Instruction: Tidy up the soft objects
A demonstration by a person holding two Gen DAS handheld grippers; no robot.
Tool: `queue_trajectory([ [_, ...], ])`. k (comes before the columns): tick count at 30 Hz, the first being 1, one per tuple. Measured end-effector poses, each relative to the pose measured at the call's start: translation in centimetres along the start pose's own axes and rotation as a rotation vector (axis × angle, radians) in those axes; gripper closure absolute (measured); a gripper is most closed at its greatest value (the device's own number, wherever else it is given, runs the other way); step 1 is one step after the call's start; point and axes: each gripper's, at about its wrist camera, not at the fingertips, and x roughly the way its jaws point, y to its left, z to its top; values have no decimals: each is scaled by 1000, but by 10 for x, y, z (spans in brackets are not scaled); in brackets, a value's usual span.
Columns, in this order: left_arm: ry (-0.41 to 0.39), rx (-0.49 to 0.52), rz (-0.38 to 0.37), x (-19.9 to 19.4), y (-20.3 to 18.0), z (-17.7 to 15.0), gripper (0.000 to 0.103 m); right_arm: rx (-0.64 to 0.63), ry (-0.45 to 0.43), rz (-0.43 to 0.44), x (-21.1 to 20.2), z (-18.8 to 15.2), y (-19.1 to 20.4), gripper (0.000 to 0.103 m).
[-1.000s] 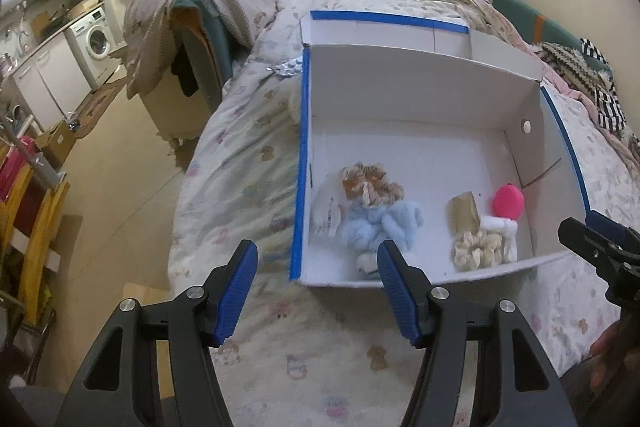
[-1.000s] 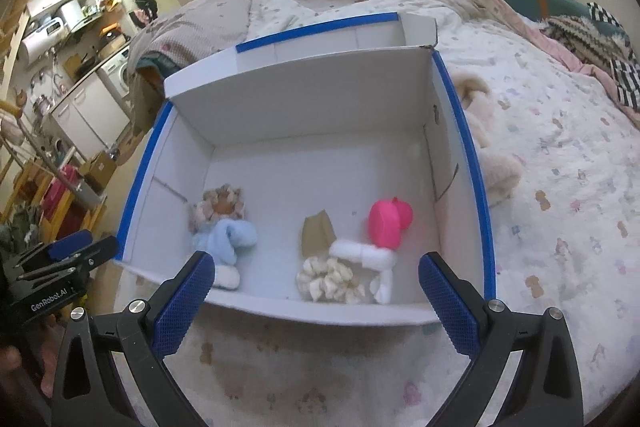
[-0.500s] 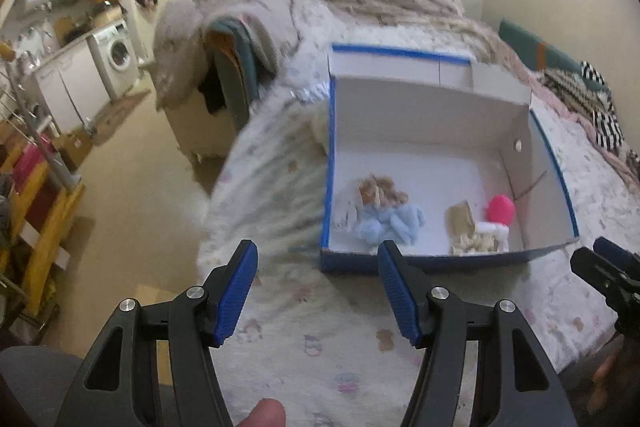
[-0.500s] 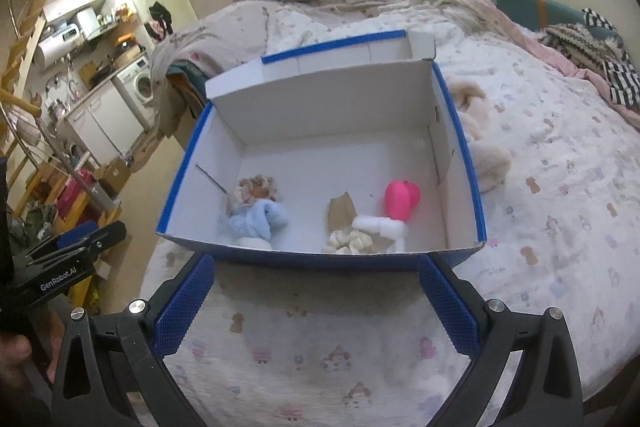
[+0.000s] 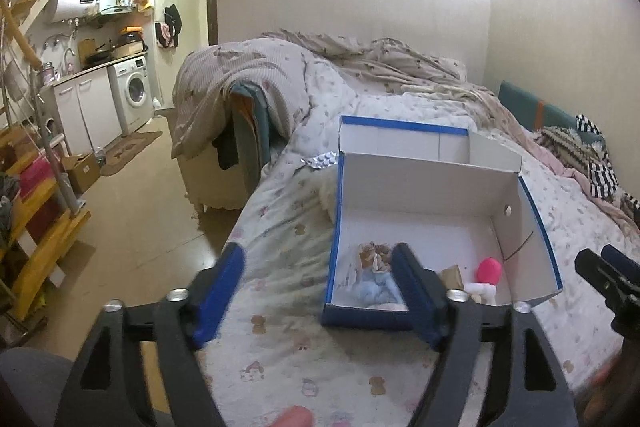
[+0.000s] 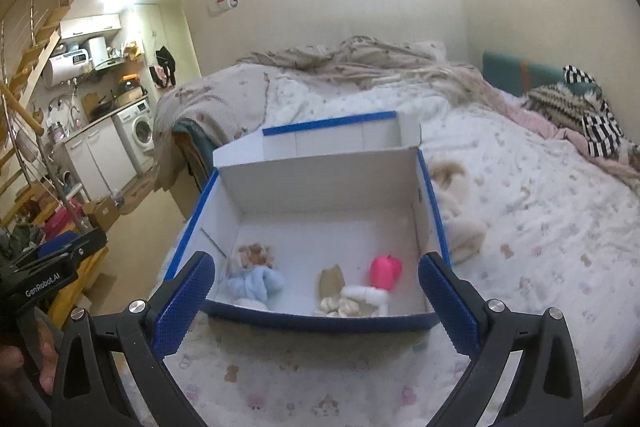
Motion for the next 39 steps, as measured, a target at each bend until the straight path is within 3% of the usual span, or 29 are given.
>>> queue_trajectory([
  [1,-4,-2,-2,-1,0,-1,10,-4,1,-1,1,0,1,0],
  [3,-10,-5,-13,-3,-2,-2,6,-9,9,2,4,-1,3,0],
  [12,4,11,-18,2,-9,-4,5,0,57,18,14,-5,4,0],
  [39,22,29,-22,6,-11,-7,2,-6,60,13,17,-7,4,0],
])
